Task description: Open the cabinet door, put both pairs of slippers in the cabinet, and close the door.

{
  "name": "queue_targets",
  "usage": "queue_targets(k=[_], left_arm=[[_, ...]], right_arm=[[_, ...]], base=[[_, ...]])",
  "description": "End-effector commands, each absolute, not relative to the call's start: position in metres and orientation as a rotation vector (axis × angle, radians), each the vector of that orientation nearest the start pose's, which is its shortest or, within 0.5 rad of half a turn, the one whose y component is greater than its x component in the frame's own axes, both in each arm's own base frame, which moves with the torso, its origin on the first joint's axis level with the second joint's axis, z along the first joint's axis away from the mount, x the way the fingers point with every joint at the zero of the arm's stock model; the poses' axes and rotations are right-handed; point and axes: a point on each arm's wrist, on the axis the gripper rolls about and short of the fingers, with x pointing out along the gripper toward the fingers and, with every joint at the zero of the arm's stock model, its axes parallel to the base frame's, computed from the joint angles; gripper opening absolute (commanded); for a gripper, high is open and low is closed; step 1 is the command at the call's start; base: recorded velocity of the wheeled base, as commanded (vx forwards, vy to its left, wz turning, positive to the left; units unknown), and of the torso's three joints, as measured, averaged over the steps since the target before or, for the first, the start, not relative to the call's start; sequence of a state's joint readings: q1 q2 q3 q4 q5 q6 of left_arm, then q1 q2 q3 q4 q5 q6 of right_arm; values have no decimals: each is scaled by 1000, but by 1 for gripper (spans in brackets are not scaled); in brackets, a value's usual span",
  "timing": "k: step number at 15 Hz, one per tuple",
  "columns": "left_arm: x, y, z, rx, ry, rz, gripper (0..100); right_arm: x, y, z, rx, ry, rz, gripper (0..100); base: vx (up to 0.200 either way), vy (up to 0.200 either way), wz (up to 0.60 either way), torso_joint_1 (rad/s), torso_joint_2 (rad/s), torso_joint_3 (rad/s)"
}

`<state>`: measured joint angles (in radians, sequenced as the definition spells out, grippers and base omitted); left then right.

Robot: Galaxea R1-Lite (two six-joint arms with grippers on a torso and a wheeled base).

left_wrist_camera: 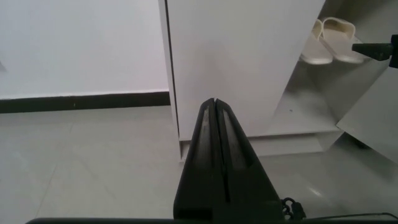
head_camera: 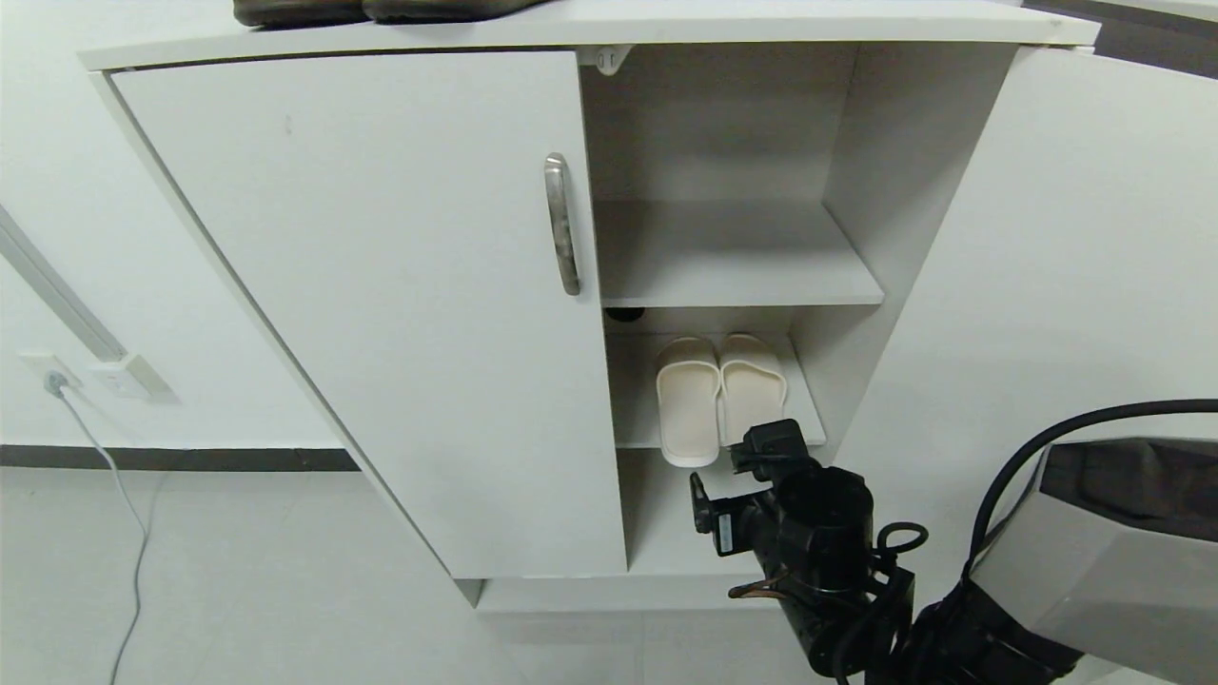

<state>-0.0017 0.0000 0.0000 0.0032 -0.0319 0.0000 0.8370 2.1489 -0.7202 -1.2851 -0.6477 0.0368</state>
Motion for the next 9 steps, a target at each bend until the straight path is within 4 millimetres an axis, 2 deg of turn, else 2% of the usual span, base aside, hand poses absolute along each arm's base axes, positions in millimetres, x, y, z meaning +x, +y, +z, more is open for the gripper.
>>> queue_targets(k=[1,9], left_arm=[[-23,-1,75,0,5,-34,0],[-23,-1,75,0,5,-34,0]], right_arm=[[252,258,75,-60,109,185,100],[252,257,72,-65,117,186,100]], base=[[0,0,0,0,0,0],[0,0,0,0,0,0]])
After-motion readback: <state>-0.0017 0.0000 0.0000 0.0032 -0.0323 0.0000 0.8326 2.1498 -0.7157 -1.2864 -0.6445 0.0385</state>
